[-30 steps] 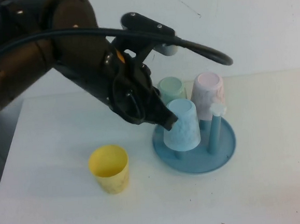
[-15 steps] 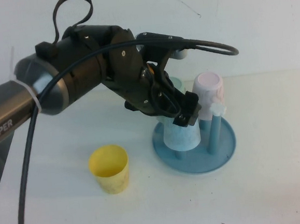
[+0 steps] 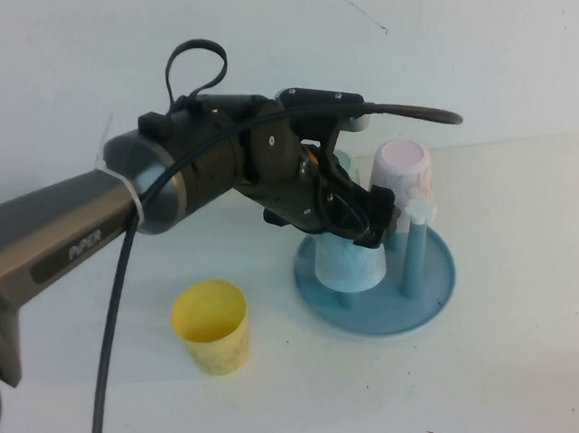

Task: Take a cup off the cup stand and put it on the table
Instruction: Pick up the cup from the rack

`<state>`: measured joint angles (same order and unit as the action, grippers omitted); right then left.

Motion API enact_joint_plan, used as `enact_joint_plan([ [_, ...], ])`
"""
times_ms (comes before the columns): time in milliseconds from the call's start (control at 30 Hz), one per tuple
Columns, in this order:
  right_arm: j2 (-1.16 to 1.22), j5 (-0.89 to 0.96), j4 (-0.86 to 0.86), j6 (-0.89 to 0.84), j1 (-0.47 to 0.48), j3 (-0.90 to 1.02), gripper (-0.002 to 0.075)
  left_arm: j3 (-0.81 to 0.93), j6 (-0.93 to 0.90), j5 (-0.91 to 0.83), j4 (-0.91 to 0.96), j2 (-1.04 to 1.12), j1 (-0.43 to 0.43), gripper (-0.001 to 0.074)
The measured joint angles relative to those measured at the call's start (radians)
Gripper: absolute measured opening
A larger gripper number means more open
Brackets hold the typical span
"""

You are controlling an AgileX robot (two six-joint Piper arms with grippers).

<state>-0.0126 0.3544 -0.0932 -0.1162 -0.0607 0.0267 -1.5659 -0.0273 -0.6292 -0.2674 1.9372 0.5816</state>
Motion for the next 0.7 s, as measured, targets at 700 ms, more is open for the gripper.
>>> enact_joint_plan([
  [700,0.000,0.000,0.000,0.000,0.000,0.000,-0.0001,0.000,0.012,0.037,0.079,-0.065,0.000,0.0572],
])
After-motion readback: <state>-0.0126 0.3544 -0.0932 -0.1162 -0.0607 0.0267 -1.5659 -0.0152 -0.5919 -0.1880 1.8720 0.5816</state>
